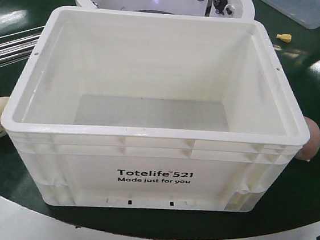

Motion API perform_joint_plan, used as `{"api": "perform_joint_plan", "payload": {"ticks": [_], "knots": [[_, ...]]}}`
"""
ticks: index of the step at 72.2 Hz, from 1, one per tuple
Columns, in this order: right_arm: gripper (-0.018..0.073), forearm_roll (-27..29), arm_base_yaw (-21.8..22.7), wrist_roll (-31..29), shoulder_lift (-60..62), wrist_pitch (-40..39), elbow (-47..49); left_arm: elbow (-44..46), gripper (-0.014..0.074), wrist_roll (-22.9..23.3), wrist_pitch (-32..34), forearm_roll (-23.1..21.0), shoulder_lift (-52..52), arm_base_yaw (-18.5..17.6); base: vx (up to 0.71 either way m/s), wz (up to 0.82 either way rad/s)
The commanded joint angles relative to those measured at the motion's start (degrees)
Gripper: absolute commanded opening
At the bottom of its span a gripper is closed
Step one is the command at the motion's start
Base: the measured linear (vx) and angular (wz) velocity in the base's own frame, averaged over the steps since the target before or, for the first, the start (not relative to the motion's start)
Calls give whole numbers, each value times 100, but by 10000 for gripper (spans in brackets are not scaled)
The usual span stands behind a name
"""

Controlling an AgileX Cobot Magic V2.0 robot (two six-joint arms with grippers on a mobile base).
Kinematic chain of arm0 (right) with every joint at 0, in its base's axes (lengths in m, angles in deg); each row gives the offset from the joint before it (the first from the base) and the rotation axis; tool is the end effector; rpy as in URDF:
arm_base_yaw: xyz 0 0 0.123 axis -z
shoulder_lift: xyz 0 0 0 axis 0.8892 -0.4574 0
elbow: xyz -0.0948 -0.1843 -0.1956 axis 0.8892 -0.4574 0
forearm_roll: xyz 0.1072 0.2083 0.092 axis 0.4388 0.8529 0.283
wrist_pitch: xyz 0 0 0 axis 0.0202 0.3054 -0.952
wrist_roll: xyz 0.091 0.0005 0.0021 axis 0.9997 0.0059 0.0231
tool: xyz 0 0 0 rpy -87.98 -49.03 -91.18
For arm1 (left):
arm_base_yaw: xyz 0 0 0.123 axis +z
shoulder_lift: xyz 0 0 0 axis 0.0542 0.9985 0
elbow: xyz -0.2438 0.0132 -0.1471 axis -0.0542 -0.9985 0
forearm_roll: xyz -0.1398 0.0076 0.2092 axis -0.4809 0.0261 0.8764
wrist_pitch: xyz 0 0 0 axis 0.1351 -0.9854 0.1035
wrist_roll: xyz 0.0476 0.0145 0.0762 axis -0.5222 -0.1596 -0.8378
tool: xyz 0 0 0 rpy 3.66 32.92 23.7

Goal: Place moving items into box and shelve
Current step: 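Lower the right gripper toward the pink ball beside the crate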

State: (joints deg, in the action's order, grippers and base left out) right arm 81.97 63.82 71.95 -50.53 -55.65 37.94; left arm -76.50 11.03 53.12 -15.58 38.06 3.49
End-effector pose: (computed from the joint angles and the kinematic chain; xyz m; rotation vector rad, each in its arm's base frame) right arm 0.0568 -0.0013 0.1914 0.0753 1.6344 0.0389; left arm 0.0564 -0.0004 0.1925 0.0342 1.6313 0.0309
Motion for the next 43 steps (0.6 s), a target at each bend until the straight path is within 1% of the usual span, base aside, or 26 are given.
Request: {"api": "perform_joint_plan", "payload": {"ticks": [1,33,37,43], "knots": [[-1,-45,22,0,72,-479,5,-140,-6,14,517,-49,-70,22,0,0],[-1,-45,22,0,72,-485,5,-140,-6,14,559,-49,-70,22,0,0],[-1,11,22,28,72,-563,6,-140,-6,23,772,-60,-70,22,0,0],[-1,189,22,45,72,-835,58,-140,-6,268,1211,-59,-70,22,0,0]]}}
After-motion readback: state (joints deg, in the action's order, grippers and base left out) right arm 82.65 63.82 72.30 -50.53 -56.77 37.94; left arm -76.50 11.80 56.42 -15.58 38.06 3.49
